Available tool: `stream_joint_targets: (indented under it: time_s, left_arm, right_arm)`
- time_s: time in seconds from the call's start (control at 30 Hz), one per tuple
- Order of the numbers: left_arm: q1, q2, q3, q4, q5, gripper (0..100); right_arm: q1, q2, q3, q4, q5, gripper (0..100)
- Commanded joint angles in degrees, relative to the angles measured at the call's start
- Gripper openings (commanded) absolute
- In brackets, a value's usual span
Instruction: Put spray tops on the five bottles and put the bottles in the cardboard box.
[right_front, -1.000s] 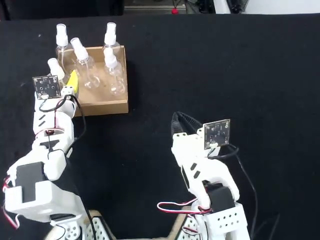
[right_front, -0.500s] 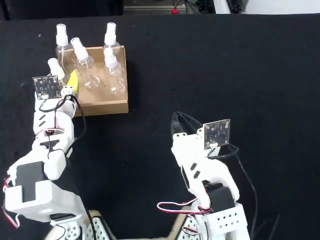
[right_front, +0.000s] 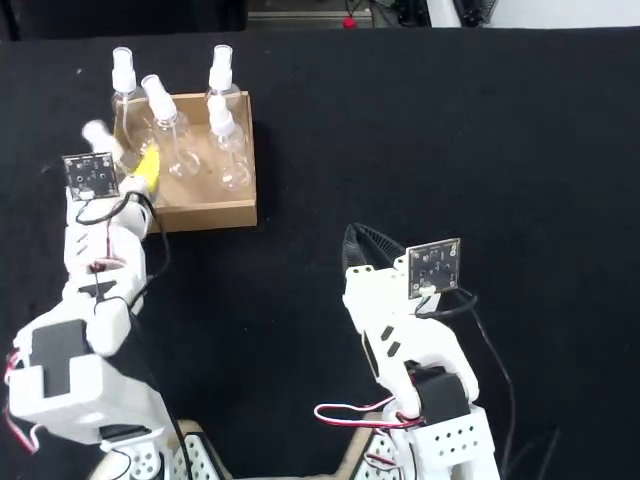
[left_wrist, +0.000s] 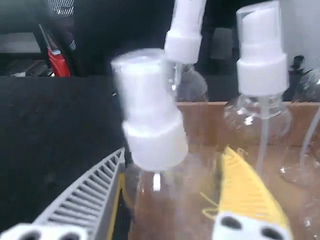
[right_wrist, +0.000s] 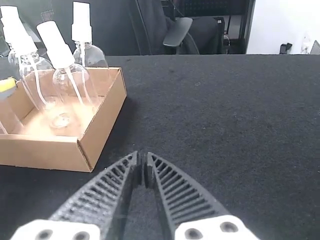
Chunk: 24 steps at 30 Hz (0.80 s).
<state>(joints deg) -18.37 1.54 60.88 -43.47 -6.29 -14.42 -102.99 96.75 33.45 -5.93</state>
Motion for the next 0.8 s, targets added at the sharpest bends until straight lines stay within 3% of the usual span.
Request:
stream_joint_targets:
  time_s: [0.0, 0.5, 0.77]
  left_arm:
    - [-0.7, -0.2, 0.3, -0.4, -0.2, 38]
    - [-1.0, -0.5, 0.0, -0.4, -0.2, 34]
    - [-1.2, -8.4, 3.4, -0.3, -0.2, 34]
  right_arm:
    - [0.8, -4.8, -0.2, 0.4, 0.5, 1.5]
    - [0.8, -4.8, -0.2, 0.4, 0.5, 1.5]
    - [0.8, -4.8, -0.2, 0.4, 0.5, 1.5]
